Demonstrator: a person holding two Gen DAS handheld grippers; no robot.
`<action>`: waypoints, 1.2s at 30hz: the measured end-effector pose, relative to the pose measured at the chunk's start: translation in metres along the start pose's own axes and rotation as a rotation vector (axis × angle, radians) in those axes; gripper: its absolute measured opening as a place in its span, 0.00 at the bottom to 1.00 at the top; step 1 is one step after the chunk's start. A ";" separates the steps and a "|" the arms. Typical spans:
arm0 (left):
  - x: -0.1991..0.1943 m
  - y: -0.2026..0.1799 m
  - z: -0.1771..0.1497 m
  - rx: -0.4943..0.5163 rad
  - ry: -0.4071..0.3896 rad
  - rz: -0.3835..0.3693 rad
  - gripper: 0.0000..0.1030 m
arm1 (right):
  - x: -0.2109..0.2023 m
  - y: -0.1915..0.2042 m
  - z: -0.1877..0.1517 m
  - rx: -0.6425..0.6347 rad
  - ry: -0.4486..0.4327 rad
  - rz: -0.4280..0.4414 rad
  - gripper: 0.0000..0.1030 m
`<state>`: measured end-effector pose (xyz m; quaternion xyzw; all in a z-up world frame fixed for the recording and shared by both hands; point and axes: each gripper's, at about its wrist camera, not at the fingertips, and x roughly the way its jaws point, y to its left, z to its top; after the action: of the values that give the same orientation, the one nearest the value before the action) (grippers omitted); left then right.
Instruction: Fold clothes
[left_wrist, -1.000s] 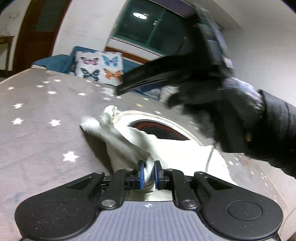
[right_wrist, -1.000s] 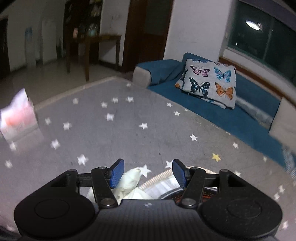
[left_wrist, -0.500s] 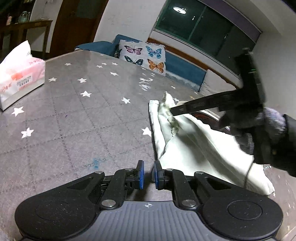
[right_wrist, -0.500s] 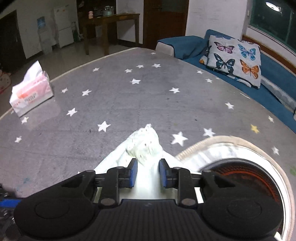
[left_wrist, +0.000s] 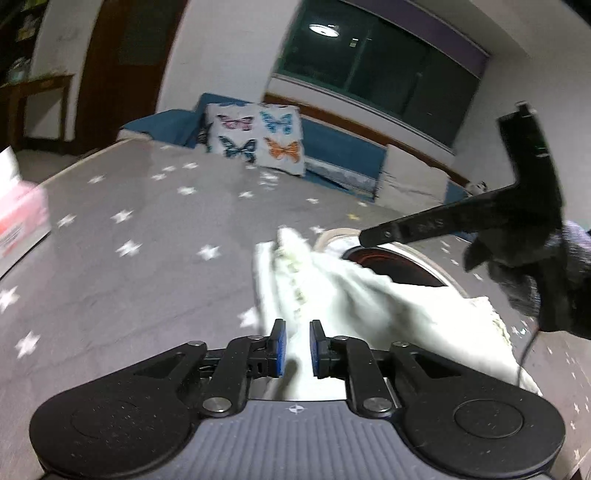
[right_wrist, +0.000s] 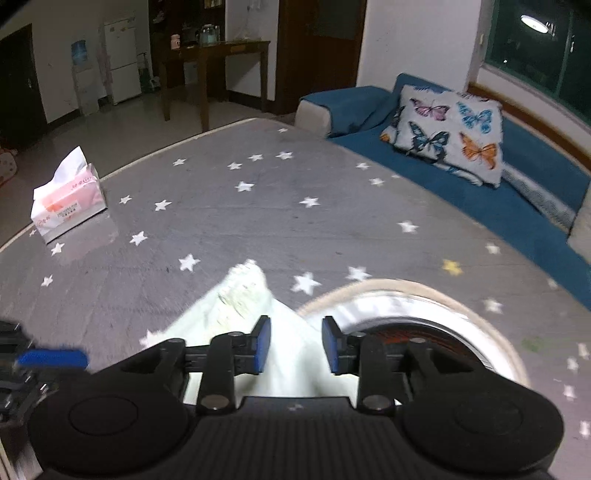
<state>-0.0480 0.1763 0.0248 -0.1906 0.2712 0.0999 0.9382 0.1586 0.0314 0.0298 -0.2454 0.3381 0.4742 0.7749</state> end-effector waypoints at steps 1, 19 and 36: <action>0.005 -0.006 0.003 0.018 -0.002 -0.009 0.20 | -0.009 -0.005 -0.005 0.002 -0.002 -0.012 0.33; 0.074 -0.028 -0.001 0.194 0.113 0.038 0.43 | -0.106 -0.079 -0.184 0.267 0.068 -0.123 0.43; 0.106 -0.051 0.035 0.251 0.099 0.036 0.26 | -0.070 -0.106 -0.146 0.315 -0.044 -0.094 0.44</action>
<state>0.0718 0.1534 0.0093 -0.0714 0.3307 0.0726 0.9382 0.1887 -0.1566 -0.0059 -0.1260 0.3795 0.3837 0.8324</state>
